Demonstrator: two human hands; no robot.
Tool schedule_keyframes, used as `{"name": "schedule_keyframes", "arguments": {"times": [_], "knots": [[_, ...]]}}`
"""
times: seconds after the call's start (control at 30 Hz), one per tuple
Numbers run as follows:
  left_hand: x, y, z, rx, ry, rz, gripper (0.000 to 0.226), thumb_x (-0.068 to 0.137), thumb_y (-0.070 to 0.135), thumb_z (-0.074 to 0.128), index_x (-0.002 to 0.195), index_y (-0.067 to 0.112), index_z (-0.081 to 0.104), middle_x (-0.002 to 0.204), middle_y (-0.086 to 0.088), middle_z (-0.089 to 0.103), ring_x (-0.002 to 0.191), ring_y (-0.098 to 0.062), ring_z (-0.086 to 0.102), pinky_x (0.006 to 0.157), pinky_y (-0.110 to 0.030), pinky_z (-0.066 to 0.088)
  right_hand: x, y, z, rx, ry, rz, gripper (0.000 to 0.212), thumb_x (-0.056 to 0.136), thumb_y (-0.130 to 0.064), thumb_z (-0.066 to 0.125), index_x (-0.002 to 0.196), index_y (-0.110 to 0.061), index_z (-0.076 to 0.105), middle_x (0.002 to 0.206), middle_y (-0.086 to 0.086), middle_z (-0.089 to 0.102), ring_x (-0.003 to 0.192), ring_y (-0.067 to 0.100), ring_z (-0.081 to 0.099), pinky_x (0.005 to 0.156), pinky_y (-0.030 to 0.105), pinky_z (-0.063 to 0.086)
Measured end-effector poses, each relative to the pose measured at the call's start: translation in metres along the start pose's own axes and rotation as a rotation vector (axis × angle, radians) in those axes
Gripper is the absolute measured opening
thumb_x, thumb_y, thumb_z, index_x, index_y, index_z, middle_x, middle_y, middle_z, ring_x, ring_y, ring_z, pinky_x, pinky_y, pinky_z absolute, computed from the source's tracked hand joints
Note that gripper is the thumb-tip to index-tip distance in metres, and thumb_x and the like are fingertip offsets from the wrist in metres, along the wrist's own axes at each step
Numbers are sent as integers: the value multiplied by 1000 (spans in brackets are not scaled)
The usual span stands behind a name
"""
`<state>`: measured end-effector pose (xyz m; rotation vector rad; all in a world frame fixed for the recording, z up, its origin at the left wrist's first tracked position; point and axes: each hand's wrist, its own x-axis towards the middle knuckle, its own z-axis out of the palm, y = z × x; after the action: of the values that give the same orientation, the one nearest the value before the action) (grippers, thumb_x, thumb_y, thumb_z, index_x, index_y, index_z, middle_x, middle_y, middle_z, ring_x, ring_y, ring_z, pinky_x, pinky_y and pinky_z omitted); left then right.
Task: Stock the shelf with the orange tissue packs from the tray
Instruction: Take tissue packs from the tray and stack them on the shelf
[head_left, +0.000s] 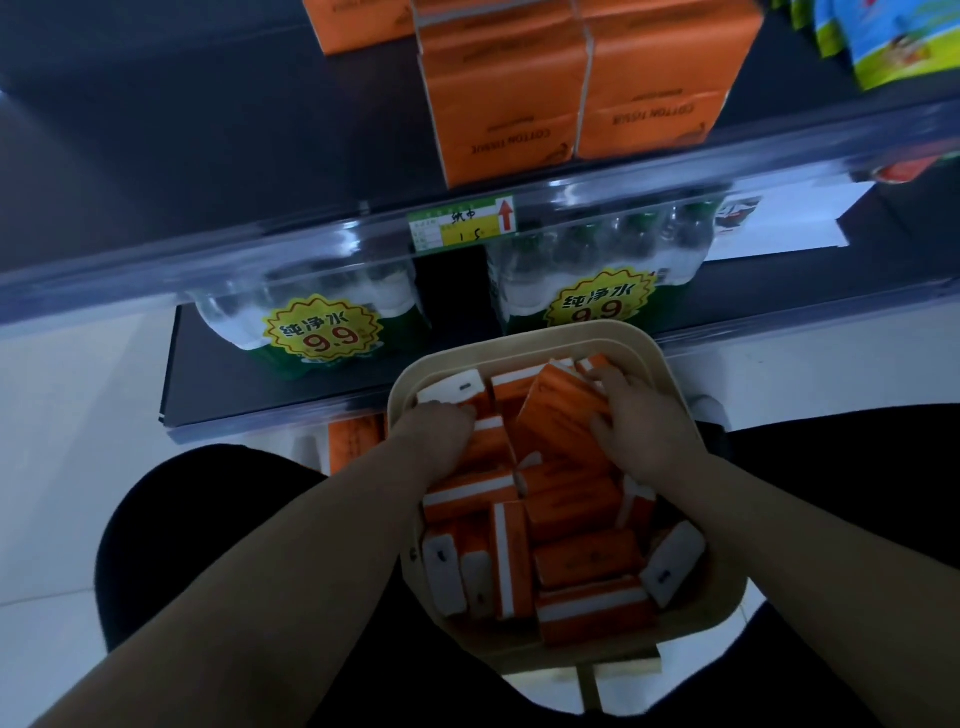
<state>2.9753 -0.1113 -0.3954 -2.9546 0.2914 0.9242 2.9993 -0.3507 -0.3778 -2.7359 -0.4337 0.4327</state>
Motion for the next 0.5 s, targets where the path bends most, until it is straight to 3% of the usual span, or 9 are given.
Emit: {"name": "schedule_keyframes", "arguments": {"times": [0.1, 0.2, 0.3, 0.37, 0.5], "knots": [[2, 1, 0, -35, 16, 4, 41, 95, 36, 47, 131, 16, 48, 124, -7, 60, 109, -26, 58, 97, -40, 46, 0, 0, -3, -2, 21, -43, 46, 91, -28, 52, 136, -22, 41, 115, 12, 60, 90, 31, 62, 71, 38, 52], [1, 4, 0, -92, -16, 35, 44, 94, 43, 48, 131, 17, 49, 124, -8, 60, 111, -26, 58, 97, -38, 46, 0, -2, -3, -5, 20, -66, 44, 92, -27, 50, 135, -22, 43, 119, 11, 56, 94, 31, 60, 72, 41, 53], [3, 3, 2, 27, 56, -17, 46, 98, 28, 40, 140, 13, 32, 125, -12, 58, 109, -28, 59, 93, -42, 48, 0, -6, -5, -52, 30, -93, 41, 92, -23, 50, 132, -16, 46, 125, 12, 50, 96, 31, 59, 72, 40, 53], [3, 2, 3, -20, 24, -47, 55, 99, 31, 37, 148, 15, 18, 132, -14, 53, 115, -30, 55, 98, -41, 45, 0, -7, -7, -87, 38, -93, 42, 91, -22, 49, 133, -15, 46, 126, 12, 50, 100, 31, 57, 76, 41, 52], [3, 2, 3, -63, -1, -23, 48, 99, 32, 36, 143, 14, 31, 137, -15, 49, 119, -29, 52, 99, -40, 45, 0, -7, -10, -117, 30, -85, 46, 89, -20, 49, 135, -17, 42, 129, 12, 48, 114, 31, 49, 86, 42, 50]]}}
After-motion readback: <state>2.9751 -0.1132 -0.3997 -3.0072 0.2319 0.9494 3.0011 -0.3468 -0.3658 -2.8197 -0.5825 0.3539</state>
